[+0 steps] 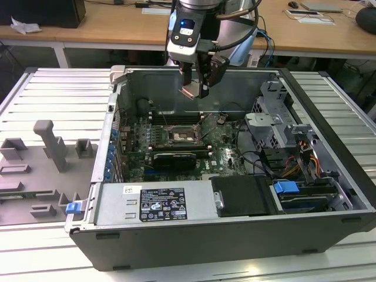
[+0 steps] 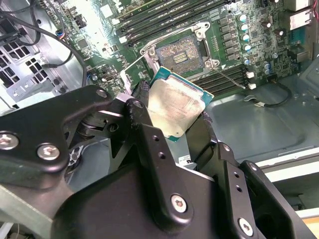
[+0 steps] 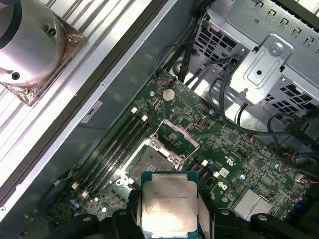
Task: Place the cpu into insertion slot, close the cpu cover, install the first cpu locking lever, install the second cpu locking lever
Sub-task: 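Place the cpu into insertion slot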
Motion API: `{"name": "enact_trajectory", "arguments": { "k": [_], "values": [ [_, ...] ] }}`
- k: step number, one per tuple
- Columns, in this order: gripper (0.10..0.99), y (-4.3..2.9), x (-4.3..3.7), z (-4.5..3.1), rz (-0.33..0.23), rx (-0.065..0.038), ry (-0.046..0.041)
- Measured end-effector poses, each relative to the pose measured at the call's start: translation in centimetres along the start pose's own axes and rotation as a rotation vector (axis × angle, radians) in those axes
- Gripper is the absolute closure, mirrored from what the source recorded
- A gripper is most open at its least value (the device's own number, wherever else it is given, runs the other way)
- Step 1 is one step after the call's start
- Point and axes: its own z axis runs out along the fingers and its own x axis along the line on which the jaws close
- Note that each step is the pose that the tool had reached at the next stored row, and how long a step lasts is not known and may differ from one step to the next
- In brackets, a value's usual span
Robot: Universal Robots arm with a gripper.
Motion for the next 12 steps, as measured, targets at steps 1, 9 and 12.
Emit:
{"name": "enact_trajectory", "arguments": {
  "k": [1,9,12],
  "values": [
    [0.545,0.0,0.0,0.0,0.001,0.0,0.0],
    [0.545,-0.01,0.0,0.08,0.025,0.0,-0.0021],
    [0.545,-0.01,0.0,0.13,0.049,0.0,-0.0043]
  ]
}}
